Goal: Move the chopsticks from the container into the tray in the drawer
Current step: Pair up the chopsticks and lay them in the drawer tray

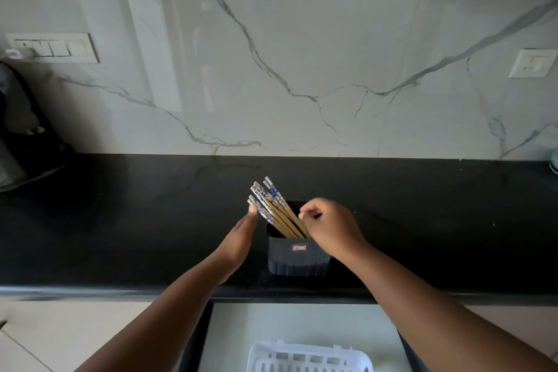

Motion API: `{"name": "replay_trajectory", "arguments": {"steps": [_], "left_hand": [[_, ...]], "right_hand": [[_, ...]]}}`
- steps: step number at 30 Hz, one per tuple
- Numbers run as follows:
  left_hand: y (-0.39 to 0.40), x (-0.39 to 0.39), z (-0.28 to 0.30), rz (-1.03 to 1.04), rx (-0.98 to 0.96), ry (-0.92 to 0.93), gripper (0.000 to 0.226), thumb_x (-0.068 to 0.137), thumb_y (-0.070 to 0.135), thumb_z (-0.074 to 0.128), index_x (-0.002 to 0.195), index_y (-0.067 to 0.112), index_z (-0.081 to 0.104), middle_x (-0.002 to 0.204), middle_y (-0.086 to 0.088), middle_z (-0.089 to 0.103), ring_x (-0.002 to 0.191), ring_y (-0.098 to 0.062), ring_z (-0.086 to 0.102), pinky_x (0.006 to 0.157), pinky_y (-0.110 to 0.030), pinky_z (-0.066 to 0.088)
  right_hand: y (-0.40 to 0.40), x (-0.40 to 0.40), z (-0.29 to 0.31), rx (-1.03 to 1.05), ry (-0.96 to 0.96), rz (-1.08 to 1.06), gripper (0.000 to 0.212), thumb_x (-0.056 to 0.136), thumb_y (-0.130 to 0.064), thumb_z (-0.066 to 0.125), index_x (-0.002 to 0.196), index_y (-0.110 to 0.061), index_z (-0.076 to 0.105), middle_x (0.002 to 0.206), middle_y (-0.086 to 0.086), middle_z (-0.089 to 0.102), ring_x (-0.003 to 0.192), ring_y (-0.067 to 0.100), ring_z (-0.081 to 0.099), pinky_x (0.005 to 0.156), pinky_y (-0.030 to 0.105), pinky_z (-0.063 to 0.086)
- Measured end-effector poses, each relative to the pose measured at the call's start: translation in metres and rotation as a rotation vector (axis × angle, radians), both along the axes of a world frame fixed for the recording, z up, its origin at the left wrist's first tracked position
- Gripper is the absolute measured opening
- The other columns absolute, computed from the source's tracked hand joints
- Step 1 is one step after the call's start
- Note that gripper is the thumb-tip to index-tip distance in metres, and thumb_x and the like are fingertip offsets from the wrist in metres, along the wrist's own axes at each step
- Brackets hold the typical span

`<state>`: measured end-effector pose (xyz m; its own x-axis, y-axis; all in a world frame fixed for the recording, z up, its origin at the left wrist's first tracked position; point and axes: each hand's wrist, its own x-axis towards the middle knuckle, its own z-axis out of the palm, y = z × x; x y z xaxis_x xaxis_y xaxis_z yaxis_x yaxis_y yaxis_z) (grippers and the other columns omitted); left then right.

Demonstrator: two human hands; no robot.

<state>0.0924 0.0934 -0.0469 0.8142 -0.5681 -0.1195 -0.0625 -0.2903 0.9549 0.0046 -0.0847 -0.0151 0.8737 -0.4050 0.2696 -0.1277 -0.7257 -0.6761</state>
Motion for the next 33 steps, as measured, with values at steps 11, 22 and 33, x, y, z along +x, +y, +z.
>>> {"name": "replay_trajectory", "arguments": {"steps": [11, 22, 33], "left_hand": [[0.018, 0.006, -0.033, -0.105, 0.605, -0.629, 0.108, 0.081, 0.071, 0.051, 0.151, 0.021, -0.014, 0.161, 0.0, -0.011, 0.147, -0.017, -0.011, 0.116, -0.032, -0.006], [0.019, 0.009, -0.044, -0.112, 0.609, -0.595, 0.104, 0.084, 0.066, 0.05, 0.151, 0.021, -0.016, 0.16, 0.001, -0.015, 0.146, -0.016, -0.014, 0.116, -0.032, -0.005], [0.026, 0.01, 0.052, 0.032, 0.008, -0.845, 0.081, 0.09, 0.018, 0.063, 0.144, 0.049, 0.011, 0.153, 0.022, 0.016, 0.141, 0.006, 0.008, 0.115, -0.032, 0.031]], "right_hand": [[0.054, 0.064, 0.003, -0.228, 0.152, 0.029, 0.024, 0.085, -0.039, 0.063, 0.085, -0.015, 0.056, 0.093, 0.008, 0.065, 0.08, 0.024, 0.058, 0.062, 0.029, 0.038], [0.057, 0.063, 0.019, -0.359, 0.179, -0.062, 0.02, 0.095, -0.025, 0.051, 0.093, -0.012, 0.066, 0.094, 0.01, 0.07, 0.089, 0.029, 0.065, 0.066, 0.03, 0.044], [-0.002, 0.044, 0.203, 0.795, -0.211, 0.147, 0.015, 0.081, -0.009, 0.075, 0.089, 0.001, 0.068, 0.07, 0.011, 0.075, 0.063, 0.023, 0.073, 0.053, 0.029, 0.058]]}}
